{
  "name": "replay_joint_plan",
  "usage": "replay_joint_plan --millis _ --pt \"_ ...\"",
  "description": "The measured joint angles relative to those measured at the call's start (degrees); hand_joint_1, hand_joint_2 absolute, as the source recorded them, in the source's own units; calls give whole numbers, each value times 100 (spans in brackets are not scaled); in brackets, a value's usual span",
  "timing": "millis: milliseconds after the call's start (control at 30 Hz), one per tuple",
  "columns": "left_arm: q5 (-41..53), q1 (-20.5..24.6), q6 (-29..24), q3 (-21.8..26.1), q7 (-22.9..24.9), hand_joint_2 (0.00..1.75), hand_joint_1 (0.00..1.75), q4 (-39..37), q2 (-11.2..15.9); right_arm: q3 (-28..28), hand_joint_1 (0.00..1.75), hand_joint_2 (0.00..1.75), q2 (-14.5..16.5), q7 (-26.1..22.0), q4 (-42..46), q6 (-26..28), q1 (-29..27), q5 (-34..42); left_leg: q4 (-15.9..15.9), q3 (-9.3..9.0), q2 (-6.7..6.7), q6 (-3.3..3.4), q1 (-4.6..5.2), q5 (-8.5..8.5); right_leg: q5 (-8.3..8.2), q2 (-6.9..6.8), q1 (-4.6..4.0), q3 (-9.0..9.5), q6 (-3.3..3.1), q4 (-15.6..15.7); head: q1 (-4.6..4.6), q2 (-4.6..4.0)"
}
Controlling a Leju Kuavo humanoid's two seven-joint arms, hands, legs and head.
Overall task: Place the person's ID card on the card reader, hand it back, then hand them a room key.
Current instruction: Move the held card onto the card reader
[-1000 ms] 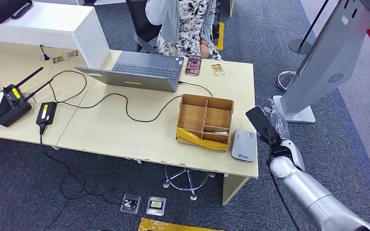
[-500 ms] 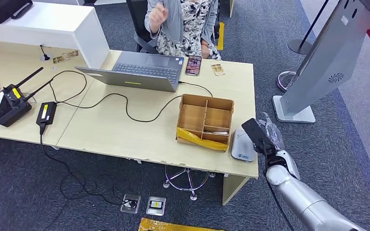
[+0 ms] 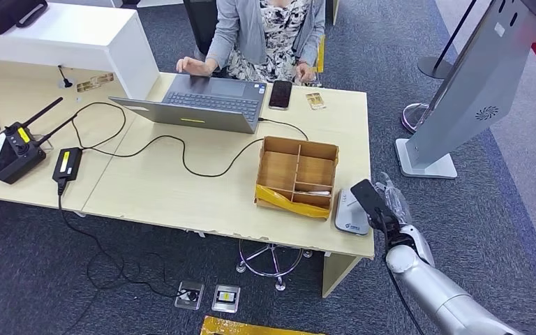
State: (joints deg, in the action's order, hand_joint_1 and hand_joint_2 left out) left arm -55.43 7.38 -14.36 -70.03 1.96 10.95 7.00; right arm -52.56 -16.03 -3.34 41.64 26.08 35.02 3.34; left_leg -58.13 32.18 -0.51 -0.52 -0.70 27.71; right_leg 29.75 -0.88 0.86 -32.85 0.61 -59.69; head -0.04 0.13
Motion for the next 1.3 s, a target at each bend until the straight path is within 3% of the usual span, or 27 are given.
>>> replay_joint_plan --millis 167,900,1300 --pt "-48 -2 -116 0 23 0 0 0 -12 -51 175 175 105 -227 -331 -45 -27 192 0 0 1 0 0 0 0 0 0 0 0 0 1 0" --pt "-79 -4 -166 0 25 0 0 0 -24 -88 175 175 267 -247 -588 -61 -38 195 0 -1 1 0 0 0 -1 0 0 1 -1 0 1 0" --pt "-85 -7 -142 0 25 0 0 0 -45 -88 175 175 280 -45 -518 -3 324 79 0 -3 4 0 0 -1 -5 1 0 2 -6 0 1 0"
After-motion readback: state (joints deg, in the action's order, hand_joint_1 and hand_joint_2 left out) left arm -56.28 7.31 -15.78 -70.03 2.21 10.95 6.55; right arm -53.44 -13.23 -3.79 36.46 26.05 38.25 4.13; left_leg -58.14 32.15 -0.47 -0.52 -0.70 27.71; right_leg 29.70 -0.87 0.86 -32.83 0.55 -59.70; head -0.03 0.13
